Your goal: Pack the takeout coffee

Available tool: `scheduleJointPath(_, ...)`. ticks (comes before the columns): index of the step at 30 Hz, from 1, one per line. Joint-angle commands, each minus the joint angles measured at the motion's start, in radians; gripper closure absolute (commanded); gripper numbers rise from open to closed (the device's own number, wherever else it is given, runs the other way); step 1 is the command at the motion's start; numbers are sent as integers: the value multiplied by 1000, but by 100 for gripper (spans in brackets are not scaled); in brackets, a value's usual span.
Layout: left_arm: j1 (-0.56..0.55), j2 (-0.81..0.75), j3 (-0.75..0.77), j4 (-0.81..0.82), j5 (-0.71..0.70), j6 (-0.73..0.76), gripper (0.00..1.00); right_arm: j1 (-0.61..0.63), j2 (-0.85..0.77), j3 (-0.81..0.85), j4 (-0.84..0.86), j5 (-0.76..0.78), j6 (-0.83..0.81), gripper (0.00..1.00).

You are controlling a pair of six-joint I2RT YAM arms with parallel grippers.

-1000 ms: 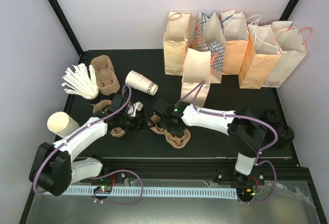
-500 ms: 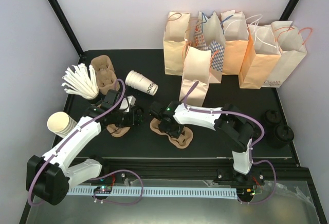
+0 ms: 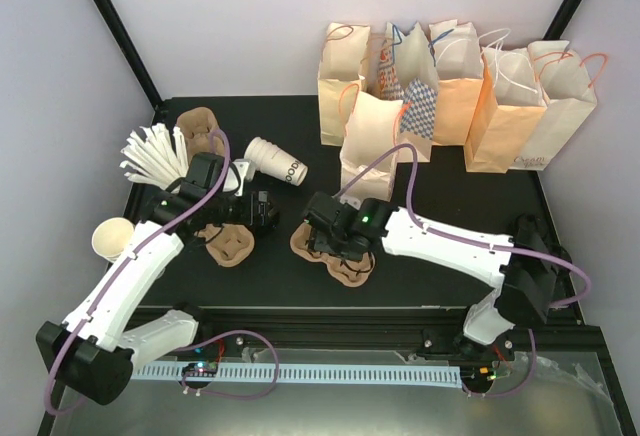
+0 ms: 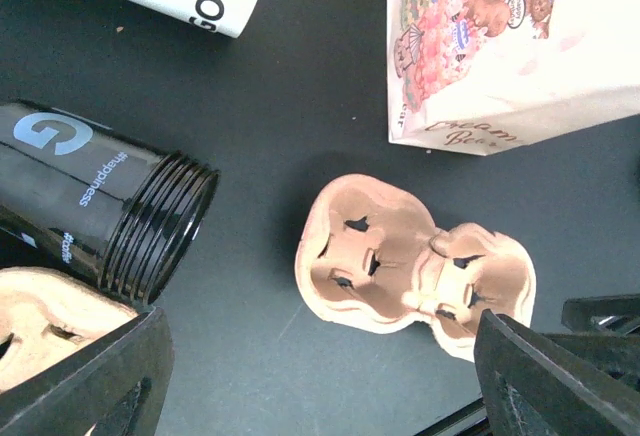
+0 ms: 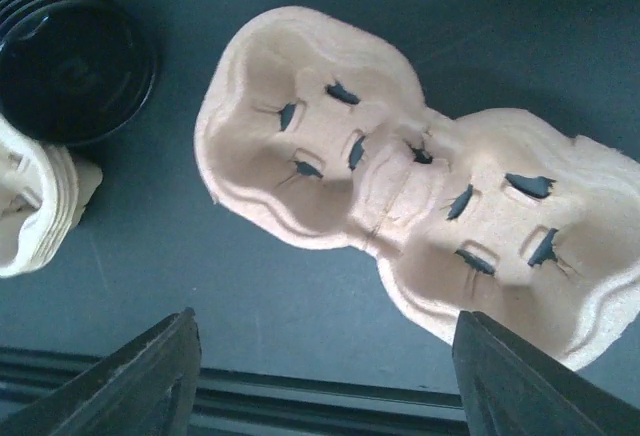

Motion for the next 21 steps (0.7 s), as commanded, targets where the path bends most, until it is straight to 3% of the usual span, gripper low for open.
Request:
scheduleJointPath(1,7,-3,25,-5,-38,18,15,-9,76,-15,-54,48,55,26)
scheduleJointPath(4,6,5,34,-18,-24,1,15,-11,162,53,-109,53,98,25)
scheduleJointPath(7,6,-1,28,-17,-11,-7,15,-24,191,41,-84,64,159,15)
scheduleJointPath(10,6,-8,21,-11,-3,-4,15,-53,231,27,-62,20,207,14)
scheduleJointPath(18,6,-30,19,9,13,15,15,-79,337,32,-16,-8,312,21)
scheduleJointPath(21,6,-28,11,18,25,26,15,-82,371,40,0,-27,326,28)
